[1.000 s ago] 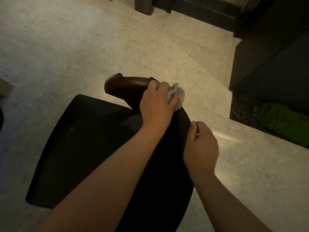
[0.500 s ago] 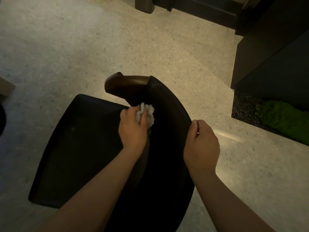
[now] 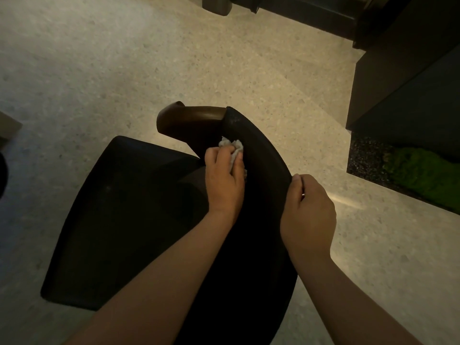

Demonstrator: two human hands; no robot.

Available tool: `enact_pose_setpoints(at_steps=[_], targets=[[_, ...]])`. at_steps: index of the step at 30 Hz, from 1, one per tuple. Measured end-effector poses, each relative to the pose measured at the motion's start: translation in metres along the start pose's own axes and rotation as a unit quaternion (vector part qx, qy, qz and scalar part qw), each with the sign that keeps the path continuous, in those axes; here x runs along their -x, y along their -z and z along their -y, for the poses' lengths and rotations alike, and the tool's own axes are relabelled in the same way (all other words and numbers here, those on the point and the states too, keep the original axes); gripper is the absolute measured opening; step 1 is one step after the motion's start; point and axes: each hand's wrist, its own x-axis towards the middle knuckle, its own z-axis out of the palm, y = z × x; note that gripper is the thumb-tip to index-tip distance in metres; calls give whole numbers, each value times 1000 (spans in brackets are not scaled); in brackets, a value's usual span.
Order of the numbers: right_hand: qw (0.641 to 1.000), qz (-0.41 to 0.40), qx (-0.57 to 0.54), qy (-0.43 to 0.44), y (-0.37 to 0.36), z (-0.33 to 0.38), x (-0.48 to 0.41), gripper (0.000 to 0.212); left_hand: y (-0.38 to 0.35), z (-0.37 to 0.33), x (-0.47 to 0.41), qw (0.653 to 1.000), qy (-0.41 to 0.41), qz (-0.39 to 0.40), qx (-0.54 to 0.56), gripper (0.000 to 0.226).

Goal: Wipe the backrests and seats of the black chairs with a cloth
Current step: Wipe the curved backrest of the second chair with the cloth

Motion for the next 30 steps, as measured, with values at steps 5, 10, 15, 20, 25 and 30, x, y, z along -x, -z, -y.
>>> enact_pose_setpoints(at_steps=[5, 10, 15, 20, 25, 30], targets=[[1000, 0, -6, 3, 2, -1, 1, 29, 1, 11, 7, 999, 36, -3, 37, 10], [1000, -1, -11, 5, 2, -1, 0, 31, 1, 19, 14, 998, 52, -11, 44, 9], [1000, -3, -9, 9, 2, -1, 1, 30, 0, 33, 17, 998, 59, -7, 17, 12], [1000, -2, -11, 9, 3, -2, 1, 30, 5, 46, 16, 995, 90, 34, 8, 16], [1000, -11, -4, 17, 2, -3, 1, 31, 24, 82, 14, 956, 227, 186, -18, 21], [1000, -9, 2, 15, 1, -2, 1, 32, 31, 89, 17, 942, 275, 192, -19, 23]])
